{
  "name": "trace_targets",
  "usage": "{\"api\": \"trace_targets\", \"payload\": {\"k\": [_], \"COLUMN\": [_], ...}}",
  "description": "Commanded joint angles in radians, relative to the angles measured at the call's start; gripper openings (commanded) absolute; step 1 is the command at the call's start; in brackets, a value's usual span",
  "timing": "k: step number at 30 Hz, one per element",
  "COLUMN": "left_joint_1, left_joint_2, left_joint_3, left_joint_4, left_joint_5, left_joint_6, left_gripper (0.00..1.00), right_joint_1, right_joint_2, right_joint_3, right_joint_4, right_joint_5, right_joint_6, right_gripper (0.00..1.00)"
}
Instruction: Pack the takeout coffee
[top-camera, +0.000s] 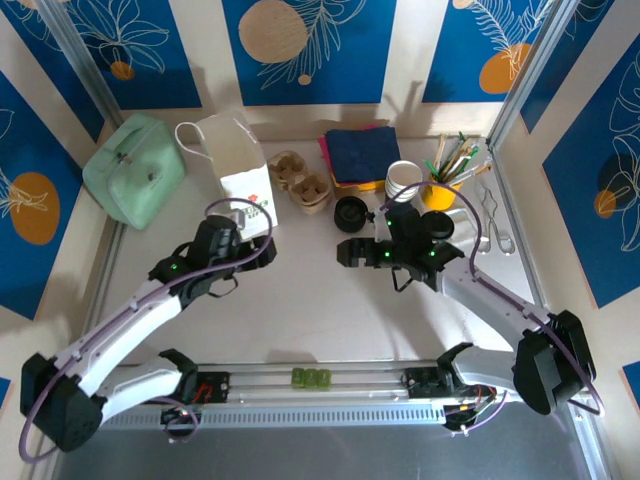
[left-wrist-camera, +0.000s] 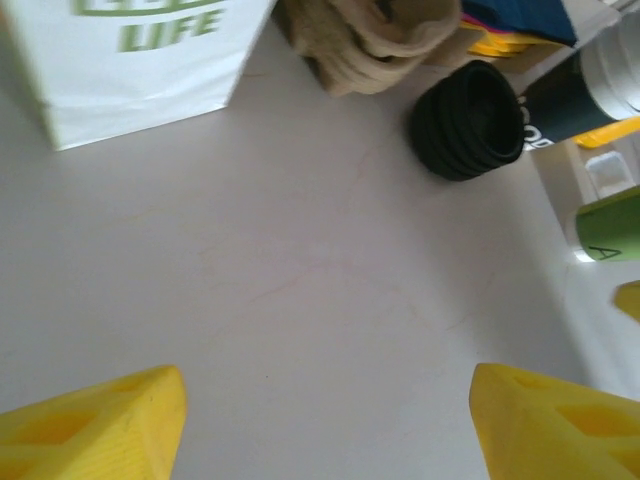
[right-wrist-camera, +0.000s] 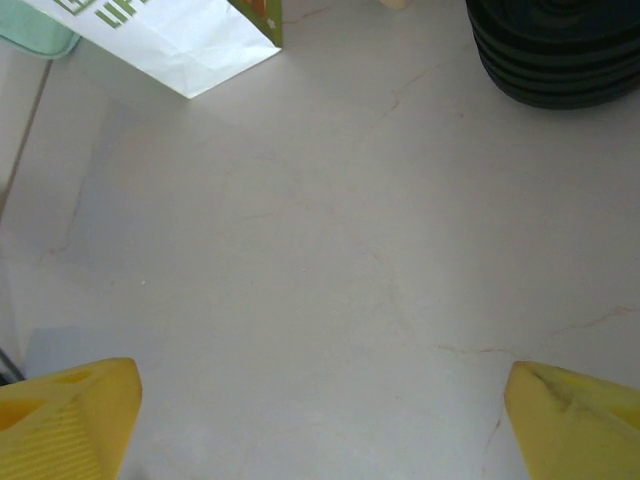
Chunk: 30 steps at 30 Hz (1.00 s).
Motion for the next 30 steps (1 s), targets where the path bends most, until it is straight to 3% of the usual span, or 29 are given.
{"api": "trace_targets", "payload": {"k": [1,7,12,21,30], "left_joint_1": [-0.051,-0.142,-0.160,-0.143,-0.056], "left_joint_2": [0.114,0.432,0.633,0.817,0.906], "left_joint_3": [0.090,0.357,0.533,0.700,0.742], "left_joint_4": [0.093,0.020,0.002,-0.055,-0.066], "left_joint_5": [-0.053,-0.195,-0.267,-0.462,-0.403], "left_joint_6": [-0.062,-0.134,-0.215,-0.292,-0.402], "left_gripper": [0.71,0.65,0.57,0.57,0.48], "right_joint_1": [0.016,0.017,0.000,-0.092,-0.110], "right_joint_2": [0.010,0.016,0.016,0.032,0.041], "right_joint_3": [-0.081,-0.102,-0.108,-0.124,-0.117], "right_joint_4": [0.210,0.212,0.193,0.216,0.211], "right_joint_5": [0.079,0.156,0.239,0.157,0.155], "right_joint_6": [0.003,-0.020,-0.009,0.042,0.047], "right_gripper": [0.94,0.94,0.94,0.94,0.94]}}
